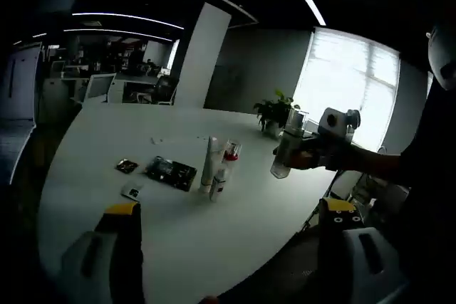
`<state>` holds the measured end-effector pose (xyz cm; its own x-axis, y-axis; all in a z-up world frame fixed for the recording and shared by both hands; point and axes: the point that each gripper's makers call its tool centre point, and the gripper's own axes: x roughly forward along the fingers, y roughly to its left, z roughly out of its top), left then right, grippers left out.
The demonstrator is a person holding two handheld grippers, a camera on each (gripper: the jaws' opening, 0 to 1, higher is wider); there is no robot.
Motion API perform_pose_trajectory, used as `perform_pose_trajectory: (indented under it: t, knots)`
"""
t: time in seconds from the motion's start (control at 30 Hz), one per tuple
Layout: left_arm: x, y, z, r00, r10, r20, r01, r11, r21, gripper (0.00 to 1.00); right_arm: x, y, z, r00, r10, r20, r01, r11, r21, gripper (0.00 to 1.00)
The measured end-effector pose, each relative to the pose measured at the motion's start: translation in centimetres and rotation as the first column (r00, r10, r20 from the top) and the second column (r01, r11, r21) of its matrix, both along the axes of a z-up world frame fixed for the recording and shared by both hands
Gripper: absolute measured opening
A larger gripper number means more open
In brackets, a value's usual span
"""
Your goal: Arrange the skincare products in the storage area until every visible bottle or jar stands upright without overlapping.
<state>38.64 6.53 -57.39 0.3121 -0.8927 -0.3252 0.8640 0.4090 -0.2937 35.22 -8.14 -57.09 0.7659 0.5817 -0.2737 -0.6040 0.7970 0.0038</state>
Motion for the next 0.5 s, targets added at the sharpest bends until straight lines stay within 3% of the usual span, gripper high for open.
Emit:
perform_pose_trajectory:
  t: [0.17, 0.3, 0.37, 0.43, 0.5]
  knots:
    - [0.3, -0.5, -1.1, 0.998, 0.039, 0.057, -0.041, 0.999, 0.034, 0.99, 1.1, -1.1, -2.1, 1.0, 0.016, 0.012, -0.016, 1.0, -0.006, 0.12]
    - [-0.2, -0.3, -3.0, 0.996, 0.028, 0.084, -0.037, 0.993, 0.11, 0.97, 2.0, -1.7, -4.3, 1.0, 0.027, 0.015, -0.027, 1.0, 0.011, 0.12]
    - [-0.4, -0.5, -3.2, 0.997, 0.028, 0.065, -0.034, 0.996, 0.081, 0.98, 2.3, -1.9, -5.2, 1.0, 0.026, 0.006, -0.026, 1.0, 0.007, 0.12]
    - [0.0, -0.9, -2.8, 0.998, 0.064, 0.024, -0.065, 0.998, 0.011, 0.98, 2.7, -2.3, -5.9, 1.0, 0.024, 0.004, -0.024, 1.0, -0.005, 0.12]
    - [0.8, -0.8, -3.1, 0.994, 0.106, 0.027, -0.106, 0.994, 0.011, 0.98, 3.0, -2.8, -6.5, 1.0, 0.016, 0.004, -0.016, 1.0, 0.003, 0.12]
